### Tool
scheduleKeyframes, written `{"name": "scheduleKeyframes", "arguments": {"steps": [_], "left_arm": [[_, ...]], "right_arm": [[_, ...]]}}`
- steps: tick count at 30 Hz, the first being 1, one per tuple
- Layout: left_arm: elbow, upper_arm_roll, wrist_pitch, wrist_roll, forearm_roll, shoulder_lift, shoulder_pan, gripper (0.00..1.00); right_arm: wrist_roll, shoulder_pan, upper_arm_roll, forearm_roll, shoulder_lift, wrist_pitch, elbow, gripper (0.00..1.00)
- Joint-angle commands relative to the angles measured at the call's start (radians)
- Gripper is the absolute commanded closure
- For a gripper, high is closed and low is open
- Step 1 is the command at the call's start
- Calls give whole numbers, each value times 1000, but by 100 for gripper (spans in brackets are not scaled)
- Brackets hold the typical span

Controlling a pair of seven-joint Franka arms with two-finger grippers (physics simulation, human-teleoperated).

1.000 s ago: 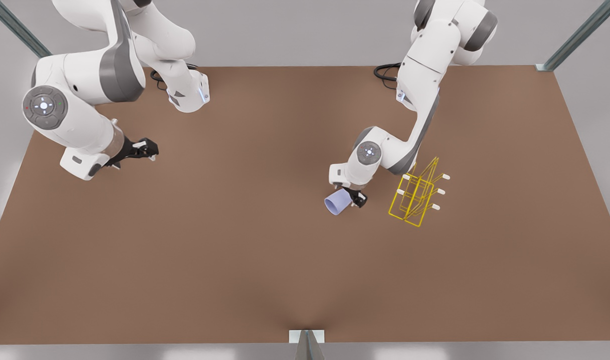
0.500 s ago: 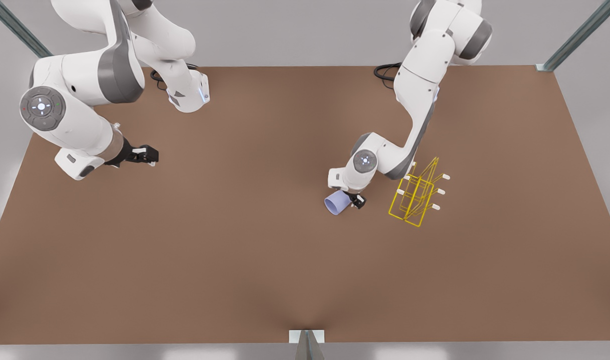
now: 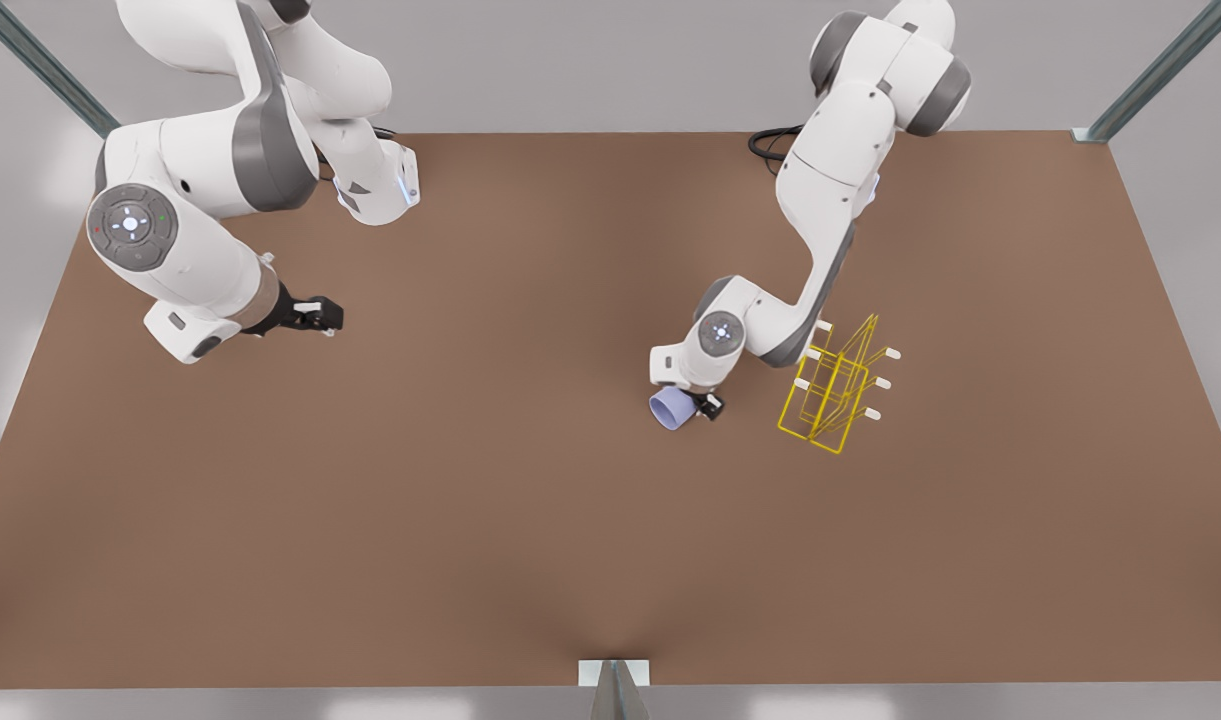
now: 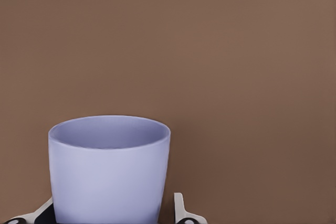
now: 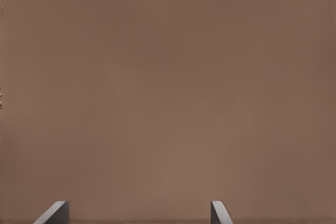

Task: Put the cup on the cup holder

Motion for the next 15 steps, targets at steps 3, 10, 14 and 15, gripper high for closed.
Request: {"name": "scheduleKeyframes", "arguments": {"steps": [3, 10, 14, 15], "left_arm": [[0, 0, 21, -45, -8, 12, -2, 10], [0, 0, 21, -45, -8, 26, 3, 10], [2, 0, 21, -48, -9, 23, 3, 18], [2, 0, 19, -48, -9, 22, 1, 18]], "right_arm": [[65, 0, 0, -2, -1, 1, 0, 0], [65, 0, 0, 0, -1, 1, 0, 0], [66, 20, 0, -2, 2, 1, -1, 0], [66, 20, 0, -2, 4, 1, -1, 0]]}}
